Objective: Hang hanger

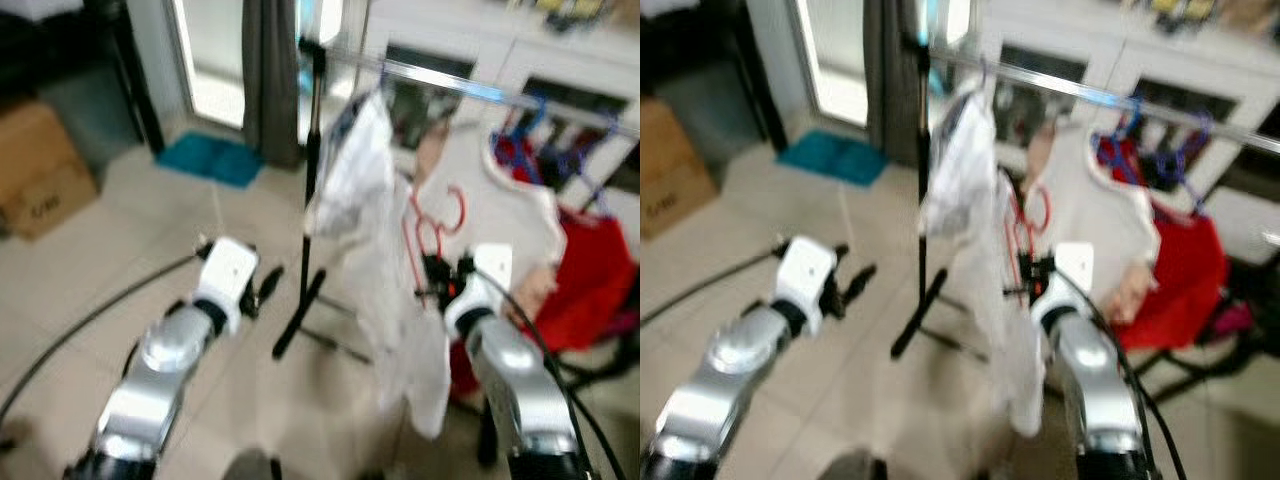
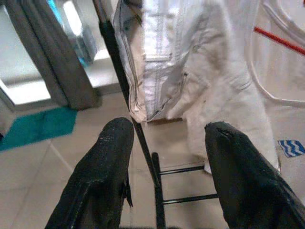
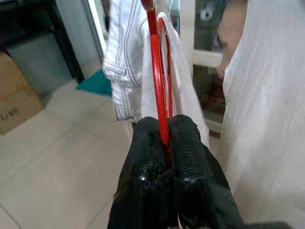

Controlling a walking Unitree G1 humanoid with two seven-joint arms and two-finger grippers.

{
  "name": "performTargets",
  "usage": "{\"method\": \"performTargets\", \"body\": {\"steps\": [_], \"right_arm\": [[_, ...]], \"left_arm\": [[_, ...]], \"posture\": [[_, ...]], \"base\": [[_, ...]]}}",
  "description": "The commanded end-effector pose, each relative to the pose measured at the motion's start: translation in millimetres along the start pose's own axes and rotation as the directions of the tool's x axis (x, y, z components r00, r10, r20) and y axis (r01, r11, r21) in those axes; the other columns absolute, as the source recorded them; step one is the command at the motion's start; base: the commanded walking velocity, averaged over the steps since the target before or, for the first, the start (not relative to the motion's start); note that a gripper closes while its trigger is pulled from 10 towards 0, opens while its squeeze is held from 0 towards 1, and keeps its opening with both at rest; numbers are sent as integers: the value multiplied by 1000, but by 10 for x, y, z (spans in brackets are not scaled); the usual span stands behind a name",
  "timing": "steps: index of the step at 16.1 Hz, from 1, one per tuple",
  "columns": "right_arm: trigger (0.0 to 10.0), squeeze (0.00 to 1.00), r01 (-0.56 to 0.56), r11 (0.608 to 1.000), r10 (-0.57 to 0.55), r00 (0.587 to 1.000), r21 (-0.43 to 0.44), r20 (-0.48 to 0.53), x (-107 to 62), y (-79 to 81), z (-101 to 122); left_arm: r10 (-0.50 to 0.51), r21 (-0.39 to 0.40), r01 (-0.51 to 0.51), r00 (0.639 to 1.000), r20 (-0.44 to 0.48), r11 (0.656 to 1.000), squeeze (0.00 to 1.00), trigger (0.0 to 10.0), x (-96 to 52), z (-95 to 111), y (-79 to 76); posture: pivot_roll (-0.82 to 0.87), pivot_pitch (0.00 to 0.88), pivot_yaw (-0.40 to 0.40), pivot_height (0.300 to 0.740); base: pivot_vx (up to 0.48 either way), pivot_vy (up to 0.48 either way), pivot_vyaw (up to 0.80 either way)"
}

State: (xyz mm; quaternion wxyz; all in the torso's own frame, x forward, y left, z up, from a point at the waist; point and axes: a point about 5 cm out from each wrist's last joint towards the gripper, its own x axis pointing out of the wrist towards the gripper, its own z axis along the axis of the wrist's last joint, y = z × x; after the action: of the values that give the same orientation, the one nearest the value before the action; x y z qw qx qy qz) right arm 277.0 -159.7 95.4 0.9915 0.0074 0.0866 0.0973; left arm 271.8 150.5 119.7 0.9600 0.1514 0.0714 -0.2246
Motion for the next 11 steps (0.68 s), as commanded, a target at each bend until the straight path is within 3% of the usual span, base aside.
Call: {"method": "performTargets", "body": {"steps": [1, 3, 5, 8, 9, 11], "right_arm": [[0, 0, 17, 1000, -17, 999, 3, 32, -11, -74, 97], [0, 0, 8, 1000, -8, 999, -7, 34, -1, -79, 105], [0, 0, -84, 995, 86, 995, -47, 58, 53, -64, 207], [0, 0, -205, 979, 206, 974, -25, 95, 67, 5, 358], [0, 0, -281, 960, 280, 953, -9, 112, 63, 60, 412], [0, 0, -385, 923, 379, 915, 18, 138, 49, 148, 474]], "left_arm": [[-21, -1, 21, 1000, 1, 1000, 0, 10000, 35, 3, -53], [-24, 1, 24, 1000, 8, 1000, 0, 10000, 59, 30, -59], [-54, 19, 54, 998, 14, 998, 0, 10000, 55, 34, -84], [-64, 30, 63, 998, 28, 998, 0, 10000, 156, 78, -28], [-52, 40, 50, 997, 51, 998, 1000, 10000, 234, 138, 7], [-49, 91, 43, 997, 64, 995, 1000, 10000, 363, 232, 19]], "posture": [[42, 0, -38, 740], [51, 0, -39, 740], [54, 0, -44, 740], [44, 0, -52, 740], [44, 0, -49, 740], [51, 0, -47, 740]], "base": [[-266, 0, 0], [-270, 0, 0], [-253, 0, 0], [0, 0, 0], [0, 0, 0], [0, 0, 0]]}}
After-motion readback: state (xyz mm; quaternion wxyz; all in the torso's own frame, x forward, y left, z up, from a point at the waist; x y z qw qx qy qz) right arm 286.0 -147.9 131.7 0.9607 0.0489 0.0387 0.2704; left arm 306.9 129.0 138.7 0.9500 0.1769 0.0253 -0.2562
